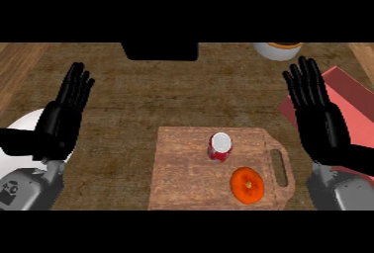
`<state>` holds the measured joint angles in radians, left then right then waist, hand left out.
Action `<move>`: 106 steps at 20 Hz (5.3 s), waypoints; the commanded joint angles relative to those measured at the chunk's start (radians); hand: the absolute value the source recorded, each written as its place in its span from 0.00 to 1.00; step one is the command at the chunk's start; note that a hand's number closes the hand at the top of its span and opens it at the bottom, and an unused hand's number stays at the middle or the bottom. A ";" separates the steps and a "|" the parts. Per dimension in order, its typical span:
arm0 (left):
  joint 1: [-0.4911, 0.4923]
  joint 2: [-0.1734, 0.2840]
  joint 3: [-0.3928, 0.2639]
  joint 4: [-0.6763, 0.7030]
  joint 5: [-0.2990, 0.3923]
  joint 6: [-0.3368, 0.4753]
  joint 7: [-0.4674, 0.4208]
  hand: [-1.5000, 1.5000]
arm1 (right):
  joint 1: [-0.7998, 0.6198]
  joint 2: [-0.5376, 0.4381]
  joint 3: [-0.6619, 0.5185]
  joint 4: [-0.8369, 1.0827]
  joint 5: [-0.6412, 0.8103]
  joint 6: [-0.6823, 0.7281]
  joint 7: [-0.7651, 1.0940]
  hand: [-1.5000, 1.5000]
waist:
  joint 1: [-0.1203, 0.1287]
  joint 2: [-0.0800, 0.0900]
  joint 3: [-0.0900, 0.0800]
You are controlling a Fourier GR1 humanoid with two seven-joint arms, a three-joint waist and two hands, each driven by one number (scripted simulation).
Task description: Pick the can from the cutting board and place it in the cardboard box
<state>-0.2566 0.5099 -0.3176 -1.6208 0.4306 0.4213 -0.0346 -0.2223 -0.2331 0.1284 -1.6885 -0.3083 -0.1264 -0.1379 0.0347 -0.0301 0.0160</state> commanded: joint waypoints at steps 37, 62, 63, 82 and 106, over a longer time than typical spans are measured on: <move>-0.066 0.089 -0.116 0.092 -0.176 -0.242 -0.060 0.50 | -0.118 -0.126 0.541 -0.379 1.022 0.482 1.539 0.00 | -0.001 0.032 -0.025; -0.045 0.084 -0.049 0.148 -0.181 -0.297 -0.102 0.50 | -0.397 0.231 0.445 0.163 1.113 0.566 1.624 0.00 | -0.023 0.026 -0.018; -0.033 0.087 -0.045 0.164 -0.180 -0.306 -0.119 0.50 | -0.373 0.232 0.458 0.164 1.108 0.553 1.624 0.00 | -0.025 0.026 -0.019; -0.050 0.056 0.000 0.132 -0.198 -0.358 -0.071 0.50 | -0.356 0.232 0.456 0.288 1.114 0.486 1.584 0.00 | -0.023 0.029 -0.017; 0.046 -0.019 0.095 0.116 -0.318 -0.418 -0.091 0.50 | -0.286 0.226 0.473 0.368 1.390 0.412 1.257 1.00 | -0.032 0.029 -0.016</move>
<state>-0.2494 0.4958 -0.2452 -1.5118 0.1294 0.0313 -0.0962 -0.4996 -0.0161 0.6040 -1.3173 1.0185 0.2613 1.0585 0.0036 -0.0009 -0.0001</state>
